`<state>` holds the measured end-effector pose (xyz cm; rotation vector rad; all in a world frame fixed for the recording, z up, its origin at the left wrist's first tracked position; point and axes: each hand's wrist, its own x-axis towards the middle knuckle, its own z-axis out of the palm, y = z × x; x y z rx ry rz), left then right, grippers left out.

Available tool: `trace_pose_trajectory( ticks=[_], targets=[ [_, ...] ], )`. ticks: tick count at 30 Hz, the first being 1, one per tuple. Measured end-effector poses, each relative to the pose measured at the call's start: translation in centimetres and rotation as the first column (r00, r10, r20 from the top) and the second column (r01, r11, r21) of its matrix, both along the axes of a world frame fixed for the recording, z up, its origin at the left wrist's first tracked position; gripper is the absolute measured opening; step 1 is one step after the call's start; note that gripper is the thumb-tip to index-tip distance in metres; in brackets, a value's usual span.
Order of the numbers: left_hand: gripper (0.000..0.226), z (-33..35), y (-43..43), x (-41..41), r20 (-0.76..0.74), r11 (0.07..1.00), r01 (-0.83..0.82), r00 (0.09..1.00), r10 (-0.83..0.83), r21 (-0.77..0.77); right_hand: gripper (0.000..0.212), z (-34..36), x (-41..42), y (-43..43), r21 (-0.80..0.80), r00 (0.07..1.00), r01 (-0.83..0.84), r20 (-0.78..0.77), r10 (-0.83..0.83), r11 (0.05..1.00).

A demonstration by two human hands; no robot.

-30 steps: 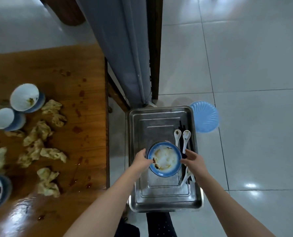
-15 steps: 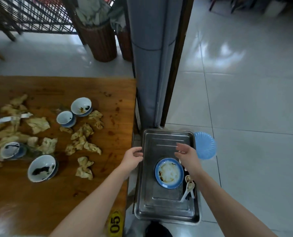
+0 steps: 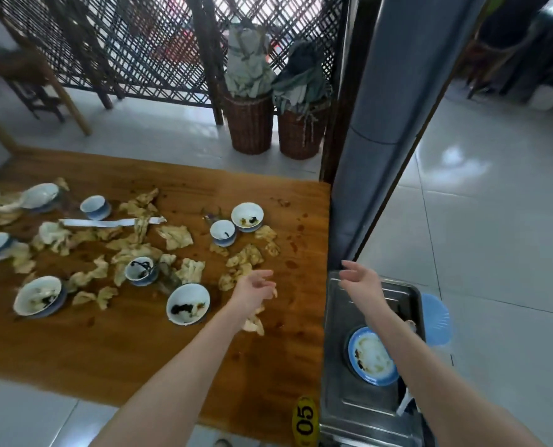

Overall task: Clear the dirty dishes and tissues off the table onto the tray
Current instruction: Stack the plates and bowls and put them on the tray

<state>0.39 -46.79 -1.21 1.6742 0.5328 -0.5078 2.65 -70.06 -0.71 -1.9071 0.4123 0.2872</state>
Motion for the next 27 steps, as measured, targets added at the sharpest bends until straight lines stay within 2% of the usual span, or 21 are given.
trace_pose_trajectory(
  ticks=[4,14,19,27],
  targets=[
    [0.029,0.4,6.7,-1.5,0.057,1.0,-0.022,0.998,0.021,0.021,0.043,0.5,-1.1,6.0,0.003,1.0,0.008,0.025,-0.008,1.0],
    [0.037,-1.9,19.7,-5.0,0.071,0.993,-0.083,0.994,0.078,0.08,0.043,-2.4,-4.7,18.1,-0.011,0.997,-0.08,-0.004,0.08,0.997],
    [0.039,-3.7,22.3,-6.0,0.011,0.988,-0.12,0.993,0.12,0.096,0.047,-4.8,-5.7,21.9,-0.019,0.988,-0.121,-0.096,0.119,0.992],
    [0.064,-6.8,21.8,-6.1,-0.093,0.999,-0.009,0.996,0.012,0.033,0.06,-7.4,-6.0,25.0,-0.068,0.955,-0.214,-0.222,0.195,0.974]
  ],
)
